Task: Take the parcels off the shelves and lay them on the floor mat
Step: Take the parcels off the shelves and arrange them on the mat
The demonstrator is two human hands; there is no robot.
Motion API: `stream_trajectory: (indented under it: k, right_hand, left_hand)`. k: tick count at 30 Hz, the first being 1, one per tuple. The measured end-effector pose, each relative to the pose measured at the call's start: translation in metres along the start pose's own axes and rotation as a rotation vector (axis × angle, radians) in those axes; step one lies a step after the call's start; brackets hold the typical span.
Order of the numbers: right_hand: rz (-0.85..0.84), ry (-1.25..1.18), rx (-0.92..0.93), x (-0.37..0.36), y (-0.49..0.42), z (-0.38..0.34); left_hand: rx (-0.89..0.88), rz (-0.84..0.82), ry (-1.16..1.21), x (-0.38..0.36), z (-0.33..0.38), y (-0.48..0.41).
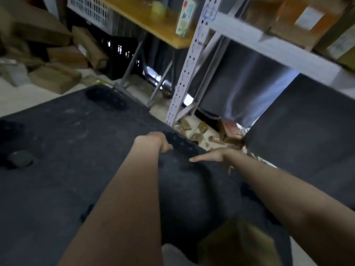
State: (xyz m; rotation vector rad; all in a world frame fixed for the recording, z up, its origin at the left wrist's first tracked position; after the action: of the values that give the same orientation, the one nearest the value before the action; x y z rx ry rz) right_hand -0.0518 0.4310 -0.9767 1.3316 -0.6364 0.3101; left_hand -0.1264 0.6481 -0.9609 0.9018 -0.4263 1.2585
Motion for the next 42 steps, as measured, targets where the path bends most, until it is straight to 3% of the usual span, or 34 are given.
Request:
stream_trajectory:
  k: [2,11,17,22,28,33,38,42]
  right_hand:
    - [-0.055,-0.009,-0.092,-0.021,-0.007,0.016]
    - [-0.086,-0.174,-0.128,-0.025,-0.022,0.071]
    - [0.082,-0.173,-0.205,-0.015,-0.037,0.127]
    - [0.197,-0.52,-0.284,-0.03,-0.053,0.18]
    - [0.099,-0.876,-0.461,-0.08,-0.065,0.216]
    - [0.055,-1.108,-0.236,-0.082,-0.075,0.14]
    - [-0.084,-0.839,-0.024,-0.088,-0.068,0.022]
    - [-0.228,-0.83,0.017,-0.113,-0.059,-0.038]
  left_hand:
    - [0.017,-0.067,-0.017,-0.013,0.0,0.003]
    - [-0.13,-0.12,-0.1,-0.044,0.063,-0.019]
    - [-0.263,-0.235,-0.21,-0.088,0.109,-0.027]
    - [-0.348,-0.309,-0.193,-0.126,0.13,-0.031]
    - [-0.33,-0.347,-0.114,-0.154,0.122,-0.035]
    - [-0.204,-0.35,0.004,-0.153,0.086,-0.033]
    - [0.039,-0.241,0.073,-0.129,0.018,-0.02]
    - [0.289,-0.018,0.199,-0.084,-0.044,0.003]
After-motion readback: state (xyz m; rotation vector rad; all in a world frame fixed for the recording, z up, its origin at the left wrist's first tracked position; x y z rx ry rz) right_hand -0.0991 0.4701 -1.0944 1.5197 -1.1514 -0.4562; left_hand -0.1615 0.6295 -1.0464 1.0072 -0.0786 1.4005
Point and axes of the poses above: each hand's wrist, its own y-axis away from the middle knuckle, its own x-axis out of the back of the hand, z = x × y, the point moved 6 cm from there along -y, towards the middle knuckle, and after that the axes turned 14 degrees about -x, right-handed, at the moved point
